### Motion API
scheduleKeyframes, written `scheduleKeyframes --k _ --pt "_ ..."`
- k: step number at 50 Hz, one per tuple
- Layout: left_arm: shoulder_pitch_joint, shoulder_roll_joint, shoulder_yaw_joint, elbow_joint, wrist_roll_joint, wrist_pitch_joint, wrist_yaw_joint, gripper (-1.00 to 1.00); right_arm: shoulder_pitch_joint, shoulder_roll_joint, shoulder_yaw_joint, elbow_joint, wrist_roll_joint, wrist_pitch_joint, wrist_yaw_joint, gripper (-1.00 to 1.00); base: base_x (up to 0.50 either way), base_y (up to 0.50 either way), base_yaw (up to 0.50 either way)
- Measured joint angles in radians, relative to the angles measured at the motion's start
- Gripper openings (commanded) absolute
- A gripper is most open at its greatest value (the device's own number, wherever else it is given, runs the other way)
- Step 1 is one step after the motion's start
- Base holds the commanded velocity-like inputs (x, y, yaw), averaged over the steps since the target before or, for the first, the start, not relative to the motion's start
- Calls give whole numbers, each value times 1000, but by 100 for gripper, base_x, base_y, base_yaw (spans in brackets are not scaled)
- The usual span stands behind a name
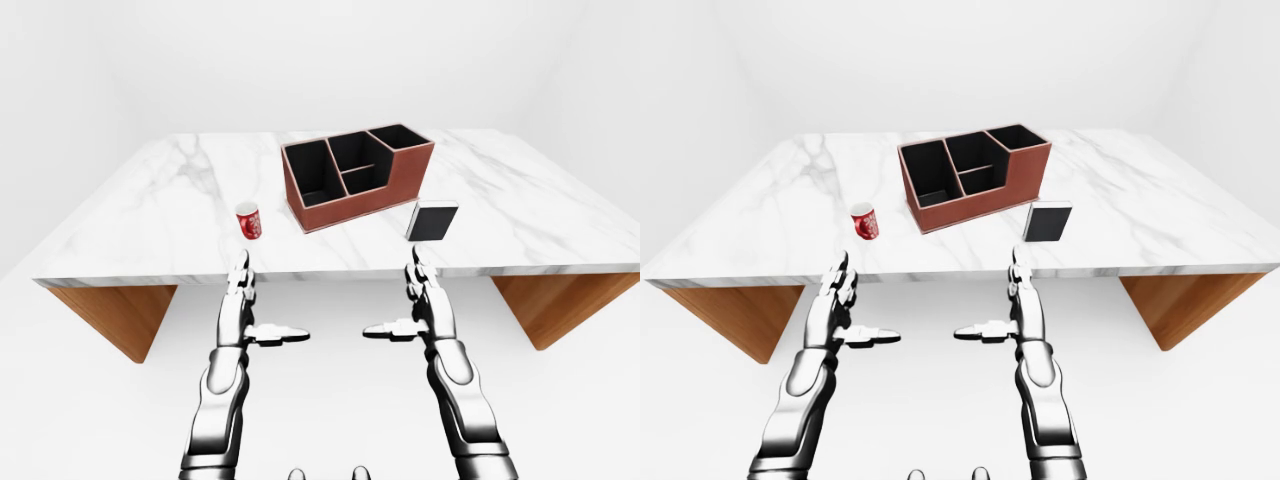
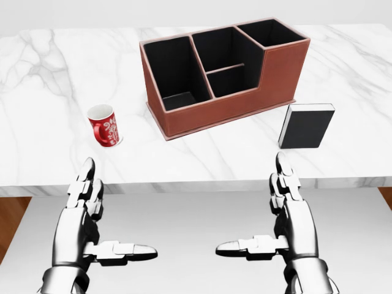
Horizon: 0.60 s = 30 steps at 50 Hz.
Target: Pick up the book and place it in the back compartment of the caddy.
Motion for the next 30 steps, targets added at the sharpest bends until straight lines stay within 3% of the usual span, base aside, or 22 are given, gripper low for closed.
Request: scheduleKeyframes --k 6,23,30 --pt "15 8 12 -103 -12 78 -21 100 8 -9 -15 -79 6 72 11 100 0 0 0" --pt "62 21 53 -540 -42 78 -97 100 39 -18 -42 -433 4 82 46 100 0 0 0" --pt "72 23 71 -643 -45 78 -118 100 54 -21 -61 -546 16 82 67 100 50 0 0"
